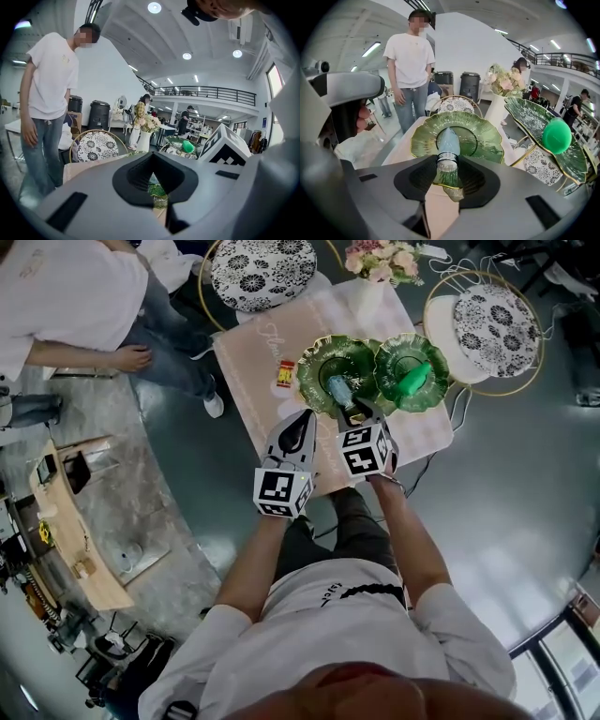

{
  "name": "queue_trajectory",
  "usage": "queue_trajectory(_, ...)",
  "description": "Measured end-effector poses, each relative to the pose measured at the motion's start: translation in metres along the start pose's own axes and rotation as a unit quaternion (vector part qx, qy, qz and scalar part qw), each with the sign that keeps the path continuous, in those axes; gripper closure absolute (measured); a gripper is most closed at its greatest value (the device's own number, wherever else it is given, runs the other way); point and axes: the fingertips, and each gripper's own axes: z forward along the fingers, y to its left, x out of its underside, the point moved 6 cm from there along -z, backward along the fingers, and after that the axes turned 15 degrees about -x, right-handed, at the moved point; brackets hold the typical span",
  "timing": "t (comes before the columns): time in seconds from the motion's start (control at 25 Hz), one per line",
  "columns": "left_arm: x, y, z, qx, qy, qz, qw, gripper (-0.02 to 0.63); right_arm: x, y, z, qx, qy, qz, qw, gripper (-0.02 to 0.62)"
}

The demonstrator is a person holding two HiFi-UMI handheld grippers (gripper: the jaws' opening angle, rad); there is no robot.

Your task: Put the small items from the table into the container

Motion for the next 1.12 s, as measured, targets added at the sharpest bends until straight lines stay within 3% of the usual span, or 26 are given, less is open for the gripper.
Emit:
queue_trajectory(0.52,-0.006,-0.009,-0.004,0.008,-0.007,0.003,0.9999,0.600,-0.011,0.012,-0.030,-0.002,-0.081,-0.004,0.997,0.426)
queue_trajectory(0.8,-0.013,-0.019,-0.022,0.028,-0.014,0.006,0.9995,0.600,-0.022,0.034,-0.072,-0.005,-0.170,0.012,0.985,0.540)
queue_trajectory(1.12,-0.039,-0.026,-0.058,0.053,-0.033,0.006,0.9980,0.600,-0.030,0.065,-0.113,0.004,-0.220,0.010,0.976,0.568)
